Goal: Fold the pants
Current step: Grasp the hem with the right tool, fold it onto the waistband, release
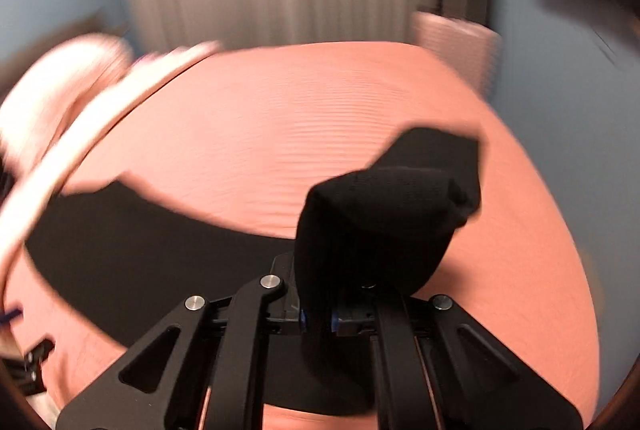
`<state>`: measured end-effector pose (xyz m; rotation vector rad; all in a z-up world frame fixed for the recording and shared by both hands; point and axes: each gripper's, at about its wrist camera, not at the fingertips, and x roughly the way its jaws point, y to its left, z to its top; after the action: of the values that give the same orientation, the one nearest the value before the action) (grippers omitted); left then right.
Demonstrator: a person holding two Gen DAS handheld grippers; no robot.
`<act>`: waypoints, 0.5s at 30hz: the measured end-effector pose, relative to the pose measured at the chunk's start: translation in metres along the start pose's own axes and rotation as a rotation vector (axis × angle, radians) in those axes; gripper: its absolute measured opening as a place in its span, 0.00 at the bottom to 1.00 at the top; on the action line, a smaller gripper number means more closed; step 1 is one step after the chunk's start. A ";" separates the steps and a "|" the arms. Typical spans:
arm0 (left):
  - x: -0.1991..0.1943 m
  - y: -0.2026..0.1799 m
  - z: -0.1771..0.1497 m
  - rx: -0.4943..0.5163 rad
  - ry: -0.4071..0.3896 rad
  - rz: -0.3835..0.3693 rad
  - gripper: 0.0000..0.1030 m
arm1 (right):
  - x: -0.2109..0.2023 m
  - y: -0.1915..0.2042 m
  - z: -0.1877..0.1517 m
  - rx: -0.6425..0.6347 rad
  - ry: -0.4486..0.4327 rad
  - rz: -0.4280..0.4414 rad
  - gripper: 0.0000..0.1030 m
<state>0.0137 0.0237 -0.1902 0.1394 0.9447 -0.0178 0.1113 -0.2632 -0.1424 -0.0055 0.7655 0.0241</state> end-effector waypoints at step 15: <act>0.026 0.105 -0.024 -0.132 0.035 0.082 0.84 | 0.090 0.154 -0.012 -0.140 0.142 0.102 0.06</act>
<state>0.0179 0.1321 -0.2131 0.0564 0.9714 0.1224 0.1647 -0.1080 -0.2127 -0.1026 0.9040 0.1759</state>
